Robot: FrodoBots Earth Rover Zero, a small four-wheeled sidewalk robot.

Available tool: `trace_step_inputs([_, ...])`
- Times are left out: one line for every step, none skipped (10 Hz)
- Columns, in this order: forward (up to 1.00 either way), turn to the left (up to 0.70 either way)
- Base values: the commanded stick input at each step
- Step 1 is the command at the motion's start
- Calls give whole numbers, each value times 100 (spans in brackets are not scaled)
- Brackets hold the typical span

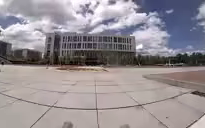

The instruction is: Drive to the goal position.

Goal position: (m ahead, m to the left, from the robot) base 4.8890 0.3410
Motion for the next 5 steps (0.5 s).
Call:
trace_step_inputs([70, 0])
trace_step_inputs([70, 0])
trace_step_inputs([70, 0])
trace_step_inputs([70, 0])
trace_step_inputs([70, 0])
